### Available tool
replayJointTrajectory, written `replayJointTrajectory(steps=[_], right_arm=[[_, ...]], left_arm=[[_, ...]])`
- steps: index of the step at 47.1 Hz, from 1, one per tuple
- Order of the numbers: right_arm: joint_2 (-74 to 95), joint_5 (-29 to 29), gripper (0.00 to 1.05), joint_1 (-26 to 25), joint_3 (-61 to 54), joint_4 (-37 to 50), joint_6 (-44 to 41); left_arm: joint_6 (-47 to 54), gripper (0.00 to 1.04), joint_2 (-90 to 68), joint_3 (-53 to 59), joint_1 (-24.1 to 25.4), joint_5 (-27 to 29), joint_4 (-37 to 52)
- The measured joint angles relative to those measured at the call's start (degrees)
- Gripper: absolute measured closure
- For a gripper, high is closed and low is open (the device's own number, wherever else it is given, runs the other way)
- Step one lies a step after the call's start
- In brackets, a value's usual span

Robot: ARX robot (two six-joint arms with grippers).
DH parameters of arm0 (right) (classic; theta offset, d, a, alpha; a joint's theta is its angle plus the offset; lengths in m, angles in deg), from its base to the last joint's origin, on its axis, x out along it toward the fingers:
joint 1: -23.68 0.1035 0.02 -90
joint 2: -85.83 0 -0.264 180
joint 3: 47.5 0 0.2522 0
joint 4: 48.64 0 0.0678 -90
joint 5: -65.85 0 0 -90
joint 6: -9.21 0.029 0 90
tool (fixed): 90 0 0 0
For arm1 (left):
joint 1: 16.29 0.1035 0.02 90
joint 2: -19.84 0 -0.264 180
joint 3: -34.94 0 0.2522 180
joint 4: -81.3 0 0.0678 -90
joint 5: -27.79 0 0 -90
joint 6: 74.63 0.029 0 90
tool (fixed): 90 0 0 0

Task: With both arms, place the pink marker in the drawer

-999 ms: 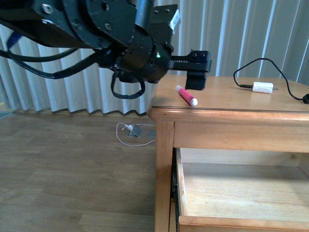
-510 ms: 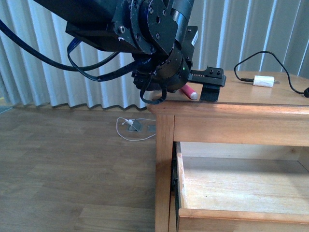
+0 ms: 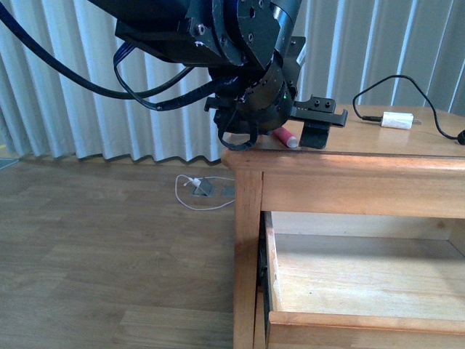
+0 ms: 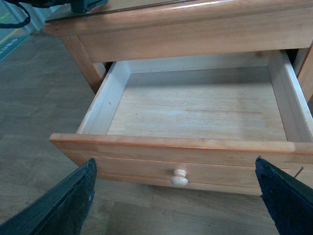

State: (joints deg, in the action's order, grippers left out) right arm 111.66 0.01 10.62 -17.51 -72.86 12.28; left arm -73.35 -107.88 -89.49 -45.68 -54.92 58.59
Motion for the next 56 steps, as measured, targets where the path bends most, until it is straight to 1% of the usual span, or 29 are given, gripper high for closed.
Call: replayJointTrajectory(steps=[4,5,6,7,12,14,25,32,38,44,50,51,56], right_arm=[[0.00,0.00,0.08,0.00,0.00,0.00,0.00],[0.00,0.00,0.08,0.00,0.00,0.00,0.00],[0.00,0.00,0.08,0.00,0.00,0.00,0.00],[0.00,0.00,0.08,0.00,0.00,0.00,0.00],[0.00,0.00,0.08,0.00,0.00,0.00,0.00],[0.00,0.00,0.08,0.00,0.00,0.00,0.00],[0.00,0.00,0.08,0.00,0.00,0.00,0.00],[0.00,0.00,0.08,0.00,0.00,0.00,0.00],[0.00,0.00,0.08,0.00,0.00,0.00,0.00],[0.00,0.00,0.08,0.00,0.00,0.00,0.00],[0.00,0.00,0.08,0.00,0.00,0.00,0.00],[0.00,0.00,0.08,0.00,0.00,0.00,0.00],[0.00,0.00,0.08,0.00,0.00,0.00,0.00]], left_arm=[[0.22,0.48,0.04,0.02,-0.13,0.02,-0.04],[0.35,0.55,0.13,0.15,-0.13,0.09,-0.04],[0.42,0.58,0.22,0.22,-0.11,0.13,-0.07],[0.85,0.74,0.44,0.55,0.20,0.28,-0.07],[1.20,0.87,0.57,0.70,0.52,0.17,-0.07],[1.27,0.90,0.66,0.76,0.61,0.15,-0.07],[1.20,0.90,1.92,3.21,0.96,-0.20,2.34],[1.03,0.90,5.11,9.62,1.60,-3.54,8.98],[1.27,0.90,8.83,14.95,2.01,-7.65,13.03],[1.99,0.90,14.23,20.28,2.40,-13.18,16.28],[3.93,0.90,20.09,24.96,2.56,-19.76,18.40],[4.04,0.90,20.57,25.35,2.56,-20.04,18.47],[7.78,0.90,24.48,29.18,2.25,-26.18,18.69]])
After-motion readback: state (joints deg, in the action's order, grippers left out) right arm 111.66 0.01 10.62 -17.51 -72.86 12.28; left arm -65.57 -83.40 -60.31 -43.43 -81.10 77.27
